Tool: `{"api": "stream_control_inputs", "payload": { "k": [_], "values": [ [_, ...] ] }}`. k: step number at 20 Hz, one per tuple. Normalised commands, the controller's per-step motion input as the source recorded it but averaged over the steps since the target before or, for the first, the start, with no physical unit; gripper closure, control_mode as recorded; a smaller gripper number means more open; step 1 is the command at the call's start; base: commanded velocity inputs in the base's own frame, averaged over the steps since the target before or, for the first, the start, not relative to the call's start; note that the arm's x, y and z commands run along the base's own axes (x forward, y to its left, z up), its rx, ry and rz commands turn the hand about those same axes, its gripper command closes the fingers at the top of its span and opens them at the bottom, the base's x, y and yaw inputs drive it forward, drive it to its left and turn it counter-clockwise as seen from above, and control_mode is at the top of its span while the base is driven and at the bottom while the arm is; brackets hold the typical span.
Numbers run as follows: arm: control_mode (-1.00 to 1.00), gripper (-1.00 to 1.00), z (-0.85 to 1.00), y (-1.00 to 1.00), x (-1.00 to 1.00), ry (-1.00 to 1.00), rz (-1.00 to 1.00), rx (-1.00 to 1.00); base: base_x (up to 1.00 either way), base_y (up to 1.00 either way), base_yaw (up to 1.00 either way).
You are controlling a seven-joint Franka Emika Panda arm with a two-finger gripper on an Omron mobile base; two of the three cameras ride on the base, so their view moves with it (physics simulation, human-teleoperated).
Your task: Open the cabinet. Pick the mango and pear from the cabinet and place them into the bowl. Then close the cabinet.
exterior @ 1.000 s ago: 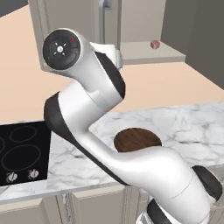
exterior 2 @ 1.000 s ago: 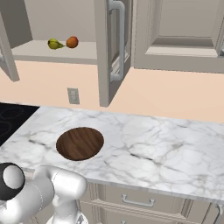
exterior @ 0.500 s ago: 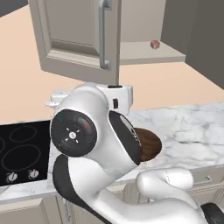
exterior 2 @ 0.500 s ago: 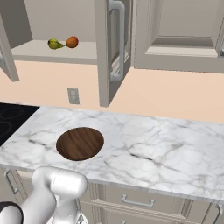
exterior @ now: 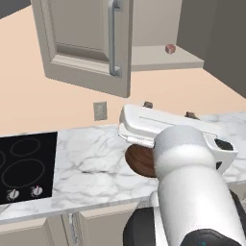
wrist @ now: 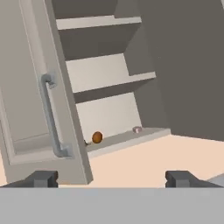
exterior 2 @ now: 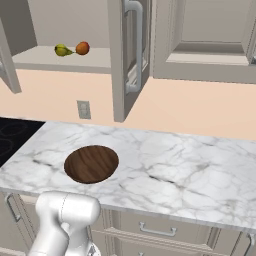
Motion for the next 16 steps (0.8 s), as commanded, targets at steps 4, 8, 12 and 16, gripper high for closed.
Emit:
{"api": "stream_control_inputs", "payload": {
  "k": [4,8,12,16],
  "values": [
    [-1.0,-1.0,0.0,-1.0,-0.3,-0.11,0.0,0.34,0.0,0.0,0.0],
    [-1.0,-1.0,-0.02,-1.0,0.21,-0.02,0.07,0.29,0.0,0.0,0.0],
    [-1.0,-1.0,-0.27,-1.0,0.77,0.0,0.21,0.18,0.0,0.0,0.0],
    [-1.0,-1.0,-0.18,-0.85,0.74,0.0,0.28,0.11,0.0,0.0,0.0]
  ]
}}
